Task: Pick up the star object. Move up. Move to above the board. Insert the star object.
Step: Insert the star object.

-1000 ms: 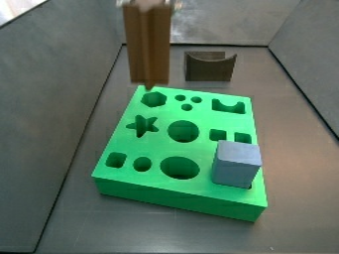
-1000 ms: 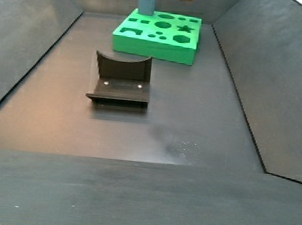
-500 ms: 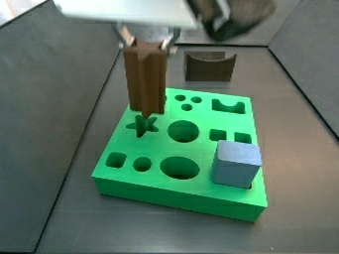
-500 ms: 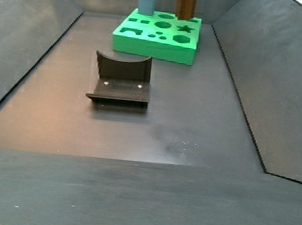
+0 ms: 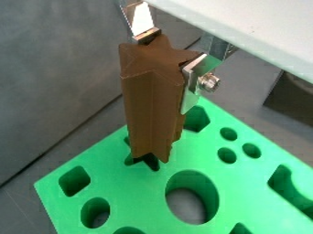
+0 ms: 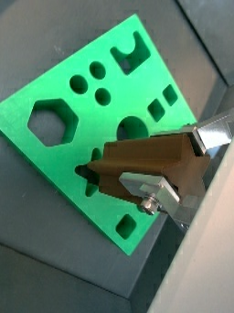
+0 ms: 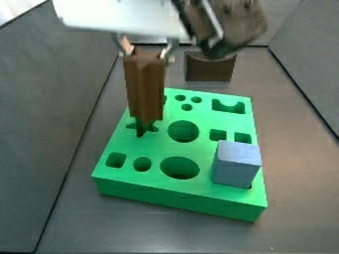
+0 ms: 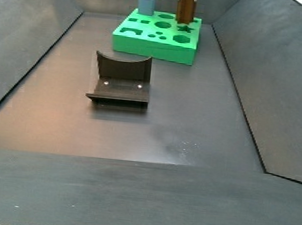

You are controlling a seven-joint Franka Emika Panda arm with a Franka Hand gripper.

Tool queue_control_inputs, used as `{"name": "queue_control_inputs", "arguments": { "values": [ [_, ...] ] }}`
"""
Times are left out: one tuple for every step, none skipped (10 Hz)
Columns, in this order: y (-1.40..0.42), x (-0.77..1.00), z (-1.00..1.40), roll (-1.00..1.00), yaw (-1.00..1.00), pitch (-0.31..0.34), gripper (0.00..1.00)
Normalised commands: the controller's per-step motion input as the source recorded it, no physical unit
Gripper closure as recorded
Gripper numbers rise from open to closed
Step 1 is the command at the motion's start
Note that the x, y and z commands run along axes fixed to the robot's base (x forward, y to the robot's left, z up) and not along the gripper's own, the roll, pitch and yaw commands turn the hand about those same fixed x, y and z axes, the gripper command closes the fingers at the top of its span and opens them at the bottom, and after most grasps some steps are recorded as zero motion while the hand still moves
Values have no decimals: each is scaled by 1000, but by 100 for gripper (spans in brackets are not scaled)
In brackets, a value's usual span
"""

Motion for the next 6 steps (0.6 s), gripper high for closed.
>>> {"name": "queue_control_inputs", "arguments": {
  "values": [
    [0, -183, -557, 107, 0, -123, 100],
    [0, -206, -606, 127, -9, -107, 100],
    [0, -180, -574, 147, 0, -90, 100],
    [0, -134, -469, 130, 0, -53, 100],
    [-49, -49, -560, 81, 0, -60, 100],
    [-100, 0, -729, 39, -49, -34, 100]
  ]
}}
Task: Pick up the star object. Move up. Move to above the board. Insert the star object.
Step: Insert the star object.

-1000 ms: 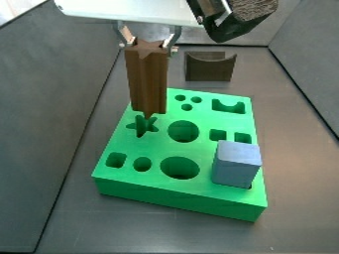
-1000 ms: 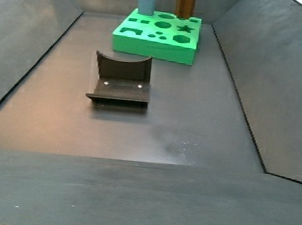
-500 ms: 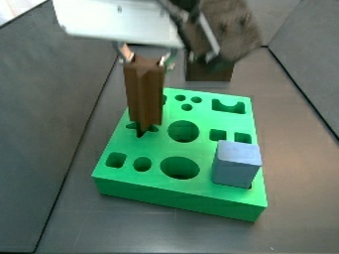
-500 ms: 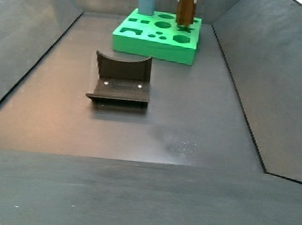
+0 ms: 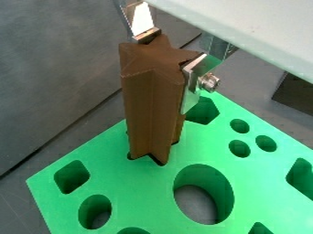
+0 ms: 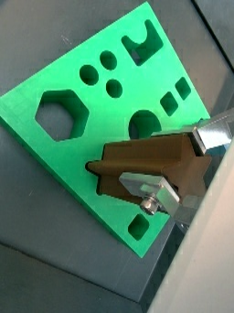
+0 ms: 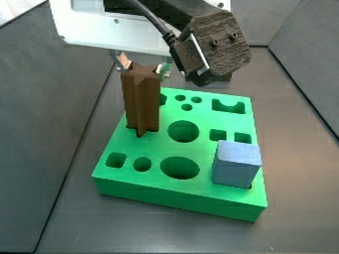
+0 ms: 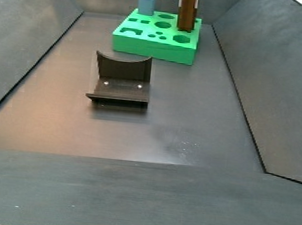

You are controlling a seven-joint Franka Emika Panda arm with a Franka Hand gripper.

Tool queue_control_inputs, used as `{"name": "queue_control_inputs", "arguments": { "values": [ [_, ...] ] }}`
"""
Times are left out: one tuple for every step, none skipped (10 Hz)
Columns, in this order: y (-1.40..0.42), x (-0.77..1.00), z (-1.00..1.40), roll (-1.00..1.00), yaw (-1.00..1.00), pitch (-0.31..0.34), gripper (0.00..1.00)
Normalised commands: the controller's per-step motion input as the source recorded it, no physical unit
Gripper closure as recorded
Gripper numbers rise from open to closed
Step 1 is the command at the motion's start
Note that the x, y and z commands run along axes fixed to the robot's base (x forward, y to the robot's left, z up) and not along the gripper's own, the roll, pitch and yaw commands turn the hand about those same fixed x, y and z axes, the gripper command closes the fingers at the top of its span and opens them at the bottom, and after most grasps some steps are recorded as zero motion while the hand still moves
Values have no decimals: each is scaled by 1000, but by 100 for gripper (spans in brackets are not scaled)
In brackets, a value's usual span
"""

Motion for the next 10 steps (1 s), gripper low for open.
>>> {"name": "queue_control_inputs", "arguments": {
  "values": [
    [-71, 86, -851, 29, -237, 0, 100],
    [-20, 97, -886, 16, -400, 0, 100],
    [-9, 94, -806, 21, -363, 0, 100],
    [0, 111, -1000, 43, -357, -3, 100],
    [0, 226, -1000, 14, -357, -4, 100],
    [0, 269, -1000, 10, -331, 0, 100],
    [0, 174, -829, 0, -197, -31, 100],
    [0, 0, 0, 0, 0, 17, 100],
    [11, -29, 0, 31, -29, 0, 100],
    [0, 0, 0, 0, 0, 0, 100]
  ]
}}
